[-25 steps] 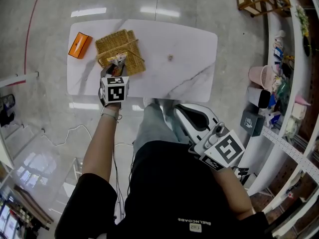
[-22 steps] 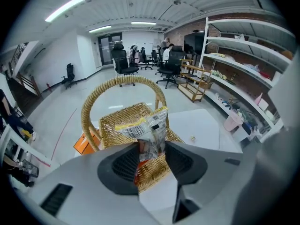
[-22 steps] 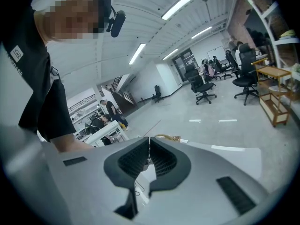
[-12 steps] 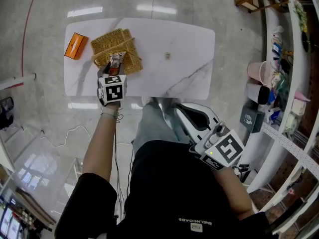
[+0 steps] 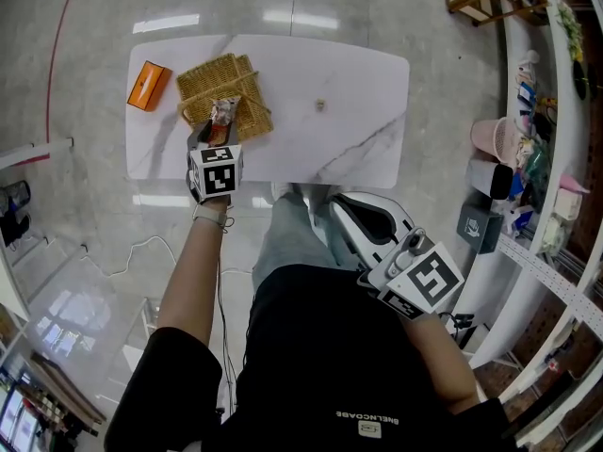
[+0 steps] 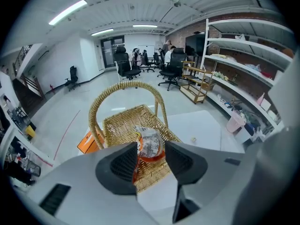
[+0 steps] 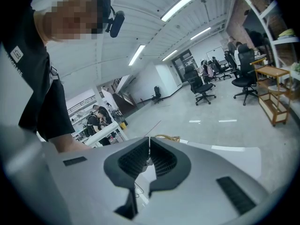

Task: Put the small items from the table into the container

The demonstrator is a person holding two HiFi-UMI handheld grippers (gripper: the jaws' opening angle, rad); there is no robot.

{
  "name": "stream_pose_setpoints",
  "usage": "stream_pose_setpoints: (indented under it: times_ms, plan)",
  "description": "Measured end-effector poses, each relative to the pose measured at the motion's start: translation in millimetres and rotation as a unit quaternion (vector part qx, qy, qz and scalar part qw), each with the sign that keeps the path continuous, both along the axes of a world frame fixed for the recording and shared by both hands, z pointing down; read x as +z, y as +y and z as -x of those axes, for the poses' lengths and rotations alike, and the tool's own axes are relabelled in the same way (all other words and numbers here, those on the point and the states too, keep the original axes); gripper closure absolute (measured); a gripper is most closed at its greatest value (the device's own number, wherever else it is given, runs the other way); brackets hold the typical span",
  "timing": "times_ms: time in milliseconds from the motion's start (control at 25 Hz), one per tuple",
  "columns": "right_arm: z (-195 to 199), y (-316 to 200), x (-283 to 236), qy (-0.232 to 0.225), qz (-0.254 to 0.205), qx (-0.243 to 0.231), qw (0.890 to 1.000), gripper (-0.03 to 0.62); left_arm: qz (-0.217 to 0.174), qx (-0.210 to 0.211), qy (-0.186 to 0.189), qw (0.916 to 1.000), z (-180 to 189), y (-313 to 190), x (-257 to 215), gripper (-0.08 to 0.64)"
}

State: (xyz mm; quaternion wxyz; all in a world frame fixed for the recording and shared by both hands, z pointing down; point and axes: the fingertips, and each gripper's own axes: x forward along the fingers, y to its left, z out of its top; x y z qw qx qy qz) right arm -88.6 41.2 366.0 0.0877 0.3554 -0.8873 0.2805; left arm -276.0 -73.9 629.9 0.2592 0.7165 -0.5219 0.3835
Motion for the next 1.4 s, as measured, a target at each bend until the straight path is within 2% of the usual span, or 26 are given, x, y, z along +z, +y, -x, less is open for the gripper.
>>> stream_pose_setpoints:
  times_ms: [360, 600, 800, 960, 1080, 1400]
  plan:
    - [-0.8, -5.9, -22.6, -0.01, -0.034, 0.0, 0.999, 0.579, -0.028, 0.008, 0.005, 0.9996, -4.0, 5.1, -39.1, 0.394]
    - [-8.2, -9.5, -43.6, -0.02, -0.059, 0.004, 0.998, 0.58, -0.07, 0.012, 0.02, 0.9973, -21.5, 2.4, -88.7, 0.394]
    - [-17.3, -15.5, -65.2, -0.024, -0.092, 0.003, 0.995, 0.58, -0.116, 0.032, 0.036, 0.9921, -49.4, -0.3, -146.0, 0.394]
    - [-30.0, -23.3, -84.8, -0.03, -0.114, 0.011, 0.993, 0.58, -0.149, 0.058, 0.055, 0.9855, -83.4, 1.6, -191.0, 0.394]
    - [-41.1, -28.3, -98.1, -0.035, -0.128, 0.019, 0.991, 0.58, -0.17, 0.077, 0.086, 0.9787, -114.1, 7.1, -226.5, 0.394]
    - [-83.3, -35.2, -131.9, -0.045, -0.158, 0.053, 0.985, 0.58, -0.224, 0.152, 0.152, 0.9504, -197.0, 24.1, -312.9, 0.394]
